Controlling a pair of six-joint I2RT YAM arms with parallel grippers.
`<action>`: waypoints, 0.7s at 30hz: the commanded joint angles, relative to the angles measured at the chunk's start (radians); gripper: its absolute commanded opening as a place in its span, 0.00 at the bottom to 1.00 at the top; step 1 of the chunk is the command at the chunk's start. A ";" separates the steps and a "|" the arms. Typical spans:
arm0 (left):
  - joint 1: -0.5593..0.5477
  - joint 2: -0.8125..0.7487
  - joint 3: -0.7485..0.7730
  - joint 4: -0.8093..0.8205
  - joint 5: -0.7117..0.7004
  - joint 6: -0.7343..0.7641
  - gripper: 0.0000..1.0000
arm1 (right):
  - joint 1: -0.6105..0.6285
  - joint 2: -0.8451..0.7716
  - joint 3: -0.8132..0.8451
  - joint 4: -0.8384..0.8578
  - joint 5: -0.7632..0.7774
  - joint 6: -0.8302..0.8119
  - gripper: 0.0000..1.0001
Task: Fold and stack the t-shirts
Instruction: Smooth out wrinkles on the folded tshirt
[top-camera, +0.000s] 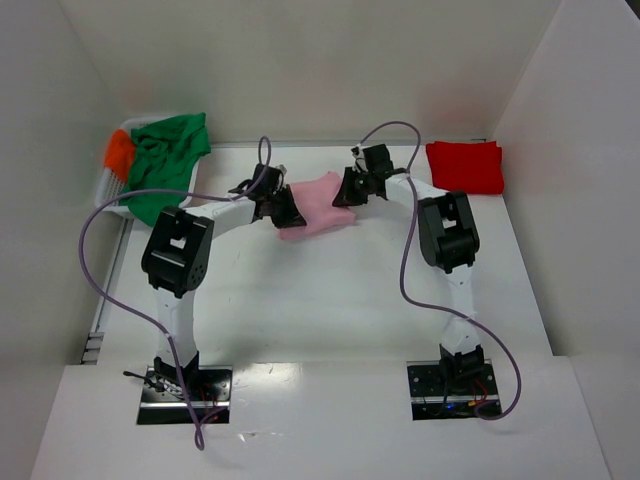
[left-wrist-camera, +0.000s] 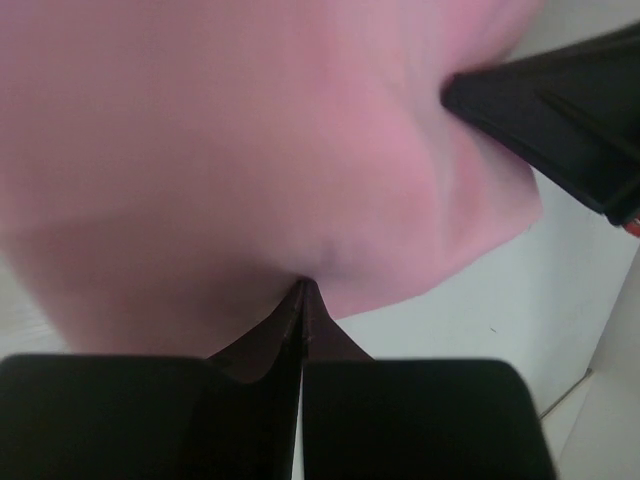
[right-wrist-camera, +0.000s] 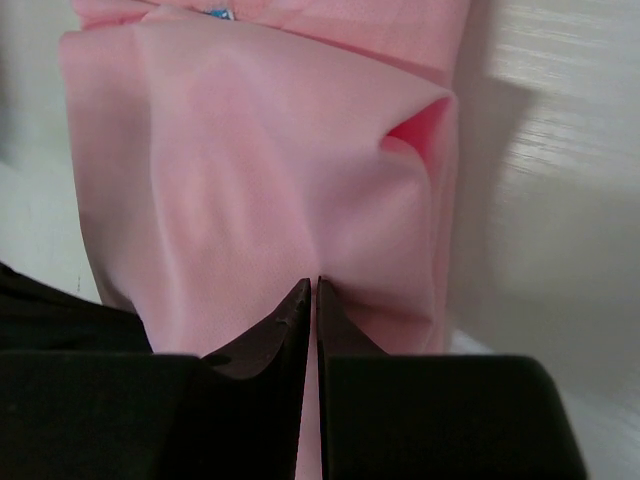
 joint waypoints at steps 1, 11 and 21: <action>0.021 0.000 -0.025 -0.047 -0.050 -0.031 0.00 | 0.030 0.004 0.042 -0.023 0.011 -0.035 0.10; 0.051 -0.011 -0.082 -0.168 -0.041 0.030 0.00 | 0.030 -0.054 -0.086 0.006 0.033 -0.026 0.09; 0.178 -0.051 -0.124 -0.271 -0.041 0.061 0.00 | 0.039 -0.151 -0.219 0.037 0.066 -0.007 0.09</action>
